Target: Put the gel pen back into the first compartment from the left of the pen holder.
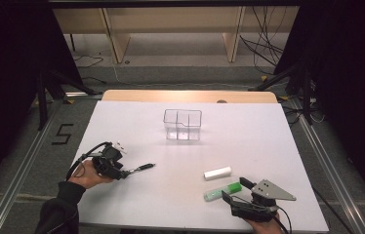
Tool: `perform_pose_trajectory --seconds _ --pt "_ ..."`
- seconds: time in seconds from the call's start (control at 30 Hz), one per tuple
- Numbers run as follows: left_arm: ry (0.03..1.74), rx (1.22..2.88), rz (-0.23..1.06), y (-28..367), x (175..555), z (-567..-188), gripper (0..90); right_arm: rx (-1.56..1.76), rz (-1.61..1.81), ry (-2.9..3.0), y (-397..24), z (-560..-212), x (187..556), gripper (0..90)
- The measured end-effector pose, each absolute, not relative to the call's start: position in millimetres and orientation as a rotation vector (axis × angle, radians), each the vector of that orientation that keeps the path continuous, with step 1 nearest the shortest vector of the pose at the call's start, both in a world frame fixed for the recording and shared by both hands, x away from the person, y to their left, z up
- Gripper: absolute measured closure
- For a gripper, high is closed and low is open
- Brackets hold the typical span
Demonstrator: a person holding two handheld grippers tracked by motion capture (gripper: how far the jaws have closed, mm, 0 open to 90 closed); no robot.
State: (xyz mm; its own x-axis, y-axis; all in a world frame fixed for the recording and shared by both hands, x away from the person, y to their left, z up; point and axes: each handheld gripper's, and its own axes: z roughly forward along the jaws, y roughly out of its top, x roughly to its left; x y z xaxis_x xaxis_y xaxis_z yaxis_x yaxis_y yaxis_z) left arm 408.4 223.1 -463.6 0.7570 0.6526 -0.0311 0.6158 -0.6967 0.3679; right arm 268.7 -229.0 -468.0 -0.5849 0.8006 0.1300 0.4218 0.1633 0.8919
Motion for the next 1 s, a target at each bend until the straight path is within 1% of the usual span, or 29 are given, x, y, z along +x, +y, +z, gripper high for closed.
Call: perform_pose_trajectory --seconds 0.57,0.67,0.73,1.0 --pt "0.916 2.653 0.126 219.6 408.5 -464.8 72.1 1.168 1.388 2.077 -229.9 -468.1 267.9 21.0" --pt "0.888 2.663 0.124 219.7 408.5 -464.5 77.4 1.169 1.389 2.079 -229.8 -468.3 267.9 21.1" --pt "0.872 2.677 0.120 220.5 409.2 -463.9 78.3 1.170 1.390 2.079 -229.6 -468.3 267.8 21.2" --pt "0.893 2.636 0.104 220.9 410.3 -463.2 79.0 1.169 1.393 2.078 -229.9 -467.9 267.9 21.3"
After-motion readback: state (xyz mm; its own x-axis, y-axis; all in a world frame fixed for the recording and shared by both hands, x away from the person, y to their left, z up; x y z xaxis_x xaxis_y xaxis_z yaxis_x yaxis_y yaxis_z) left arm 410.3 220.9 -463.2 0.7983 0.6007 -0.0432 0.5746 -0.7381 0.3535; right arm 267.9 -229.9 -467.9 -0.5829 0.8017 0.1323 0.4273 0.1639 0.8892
